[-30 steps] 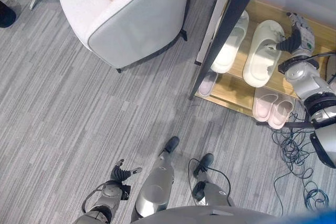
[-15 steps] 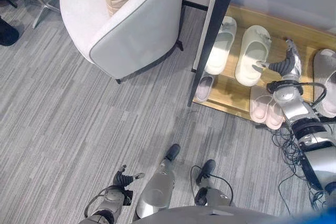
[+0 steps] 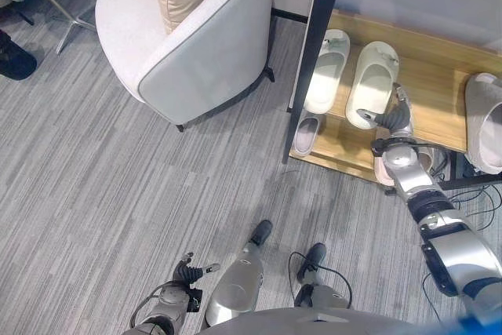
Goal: Arrange the slippers neatly on the shoe rack.
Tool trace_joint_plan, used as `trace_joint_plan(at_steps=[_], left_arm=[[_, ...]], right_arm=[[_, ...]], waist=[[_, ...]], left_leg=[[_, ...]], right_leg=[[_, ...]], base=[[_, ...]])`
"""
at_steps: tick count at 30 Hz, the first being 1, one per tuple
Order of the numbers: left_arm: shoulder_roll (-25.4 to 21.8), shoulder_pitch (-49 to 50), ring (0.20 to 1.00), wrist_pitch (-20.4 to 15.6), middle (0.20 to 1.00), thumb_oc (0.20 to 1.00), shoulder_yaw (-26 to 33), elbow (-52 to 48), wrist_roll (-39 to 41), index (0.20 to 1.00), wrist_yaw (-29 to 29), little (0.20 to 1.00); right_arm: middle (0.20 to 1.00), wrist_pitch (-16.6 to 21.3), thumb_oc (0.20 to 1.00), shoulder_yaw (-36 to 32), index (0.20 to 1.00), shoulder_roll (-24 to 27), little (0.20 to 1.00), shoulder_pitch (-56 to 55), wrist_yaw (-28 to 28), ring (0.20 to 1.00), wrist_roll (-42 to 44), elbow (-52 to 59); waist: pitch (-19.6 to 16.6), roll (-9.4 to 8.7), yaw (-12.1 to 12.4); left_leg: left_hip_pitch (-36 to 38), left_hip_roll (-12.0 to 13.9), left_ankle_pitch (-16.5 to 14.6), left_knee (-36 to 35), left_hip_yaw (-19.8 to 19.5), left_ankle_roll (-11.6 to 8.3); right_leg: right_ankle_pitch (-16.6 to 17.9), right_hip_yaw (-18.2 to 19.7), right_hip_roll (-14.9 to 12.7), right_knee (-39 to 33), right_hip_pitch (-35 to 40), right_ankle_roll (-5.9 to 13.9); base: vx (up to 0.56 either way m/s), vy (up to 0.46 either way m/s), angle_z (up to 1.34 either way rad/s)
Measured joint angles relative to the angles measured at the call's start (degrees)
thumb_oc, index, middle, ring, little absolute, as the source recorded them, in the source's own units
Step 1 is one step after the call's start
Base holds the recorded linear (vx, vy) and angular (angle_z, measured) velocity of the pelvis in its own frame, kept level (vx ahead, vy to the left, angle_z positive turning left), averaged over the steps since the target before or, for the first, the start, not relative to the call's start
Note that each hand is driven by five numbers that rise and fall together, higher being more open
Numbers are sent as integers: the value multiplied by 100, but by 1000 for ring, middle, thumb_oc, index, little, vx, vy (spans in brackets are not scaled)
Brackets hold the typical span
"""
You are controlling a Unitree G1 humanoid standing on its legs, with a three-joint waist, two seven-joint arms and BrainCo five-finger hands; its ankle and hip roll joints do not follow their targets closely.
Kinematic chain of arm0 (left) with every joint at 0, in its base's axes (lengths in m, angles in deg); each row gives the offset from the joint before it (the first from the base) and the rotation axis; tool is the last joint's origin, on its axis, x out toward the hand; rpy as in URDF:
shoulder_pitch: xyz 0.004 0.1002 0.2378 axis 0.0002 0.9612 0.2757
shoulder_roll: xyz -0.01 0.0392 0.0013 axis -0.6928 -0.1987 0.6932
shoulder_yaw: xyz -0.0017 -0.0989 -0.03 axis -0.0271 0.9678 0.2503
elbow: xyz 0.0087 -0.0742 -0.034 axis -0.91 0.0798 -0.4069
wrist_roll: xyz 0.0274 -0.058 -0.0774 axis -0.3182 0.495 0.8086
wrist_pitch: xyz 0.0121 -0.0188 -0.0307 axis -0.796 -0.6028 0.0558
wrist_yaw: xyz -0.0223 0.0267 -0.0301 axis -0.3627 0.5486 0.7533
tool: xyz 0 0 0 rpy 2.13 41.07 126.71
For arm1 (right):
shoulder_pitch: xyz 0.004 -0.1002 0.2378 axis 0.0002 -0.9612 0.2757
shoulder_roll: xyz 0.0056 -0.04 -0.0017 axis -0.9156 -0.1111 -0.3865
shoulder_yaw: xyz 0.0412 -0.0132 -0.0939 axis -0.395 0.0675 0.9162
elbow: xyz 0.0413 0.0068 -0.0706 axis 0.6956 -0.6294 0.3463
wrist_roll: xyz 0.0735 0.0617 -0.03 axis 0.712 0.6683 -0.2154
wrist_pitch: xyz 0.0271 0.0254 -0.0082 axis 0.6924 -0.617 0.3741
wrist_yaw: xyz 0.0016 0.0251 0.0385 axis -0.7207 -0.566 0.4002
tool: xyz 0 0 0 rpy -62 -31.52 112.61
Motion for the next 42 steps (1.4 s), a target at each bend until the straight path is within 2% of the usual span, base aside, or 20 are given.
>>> trace_joint_plan(at_steps=[13,15,17,19,21,23,26,30,35,38,40,41,42], left_arm=[[7,8,1000,19,1000,1000,2,3,-6,1000,6,1000],[6,12,1000,21,1000,1000,95,4,-10,1000,14,1000],[-14,16,1000,24,1000,1000,250,4,-46,1000,15,1000],[-34,45,1000,48,1000,1000,265,4,-108,1000,18,1000],[-29,122,1000,114,1000,1000,263,12,-117,1000,18,1000],[-27,124,1000,113,1000,1000,278,5,-272,1000,9,1000],[-17,207,1000,122,1000,1000,299,6,-290,1000,-6,1000],[-12,224,1000,123,1000,1000,302,3,-276,1000,-79,1000],[-13,355,1000,106,1000,1000,289,11,-253,1000,-89,1000],[-16,485,1000,98,1000,1000,289,9,-219,1000,-124,1000],[-9,566,1000,94,1000,1000,248,8,-189,1000,-125,1000],[-9,675,1000,73,1000,1000,251,5,-36,1000,-130,1000],[-6,668,1000,57,1000,1000,250,-2,-23,1000,-132,1000]], right_arm=[[1000,8,1000,-119,1000,-189,1000,-18,-88,1000,78,-1],[1000,7,1000,-371,1000,-182,1000,-86,-203,1000,105,203],[1000,3,1000,-541,1000,5,1000,-130,-289,1000,82,358],[1000,13,1000,-855,1000,430,1000,-515,-374,1000,-18,1137],[1000,17,1000,-1040,1000,570,1000,-539,-498,1000,-20,1210],[1000,15,1000,-1190,1000,868,1000,-751,-520,1000,-199,1216],[1000,-11,1000,-1157,1000,1005,1000,-765,-453,1000,-247,932],[1000,-121,1000,-855,1000,1351,1000,-569,-320,1000,-467,176],[1000,-202,1000,-901,1000,1853,1000,-288,-323,1000,-462,-451],[1000,-225,1000,-881,1000,2052,1000,-196,-318,1000,-464,-640],[1000,-241,1000,-884,1000,2347,1000,270,-326,1000,-455,-916],[1000,-240,1000,-882,1000,2480,1000,513,-345,1000,-450,-879],[1000,-244,1000,-877,1000,2484,1000,630,-348,1000,-441,-807]], waist=[[8,-15,-88],[6,-8,-94],[2,1,-104],[-2,33,-107],[-12,52,-189],[-34,119,-265],[-93,211,-452],[-135,306,-487],[-177,523,-489],[-186,578,-486],[-90,742,-481],[1,880,-486],[36,911,-510]], left_leg=[[101,4,25,-83,-21,0],[120,5,63,-159,-34,-11],[128,-2,67,-174,-33,-8],[155,-11,78,-190,-20,8],[248,-8,80,-205,41,10],[380,19,84,-291,62,14],[538,68,84,-382,244,16],[521,121,85,-388,313,17],[518,142,85,-420,399,17],[517,210,93,-479,405,22],[500,228,100,-502,426,21],[464,236,100,-538,480,21],[365,245,103,-563,536,26]], right_leg=[[-12,-11,-9,-1,79,5],[-15,-13,-22,-1,73,6],[-19,-10,-35,-1,72,12],[-33,-3,-52,-3,88,32],[-34,19,-56,-3,146,34],[-61,32,-49,-22,232,63],[-60,221,-28,-23,270,62],[-58,309,14,-27,209,61],[-51,381,29,-27,158,55],[-51,390,85,-29,117,53],[-52,422,101,-29,79,54],[-60,479,104,-29,1,64],[-44,534,109,-27,-145,43]], base=[[5,0,0],[6,0,4],[25,-27,3],[7,-12,-4],[12,-40,-13],[12,-49,-8],[6,-73,-26],[-1,-40,-10],[18,-45,-11],[5,-47,-5],[8,-36,-10],[14,-42,-18],[17,-33,-21]])
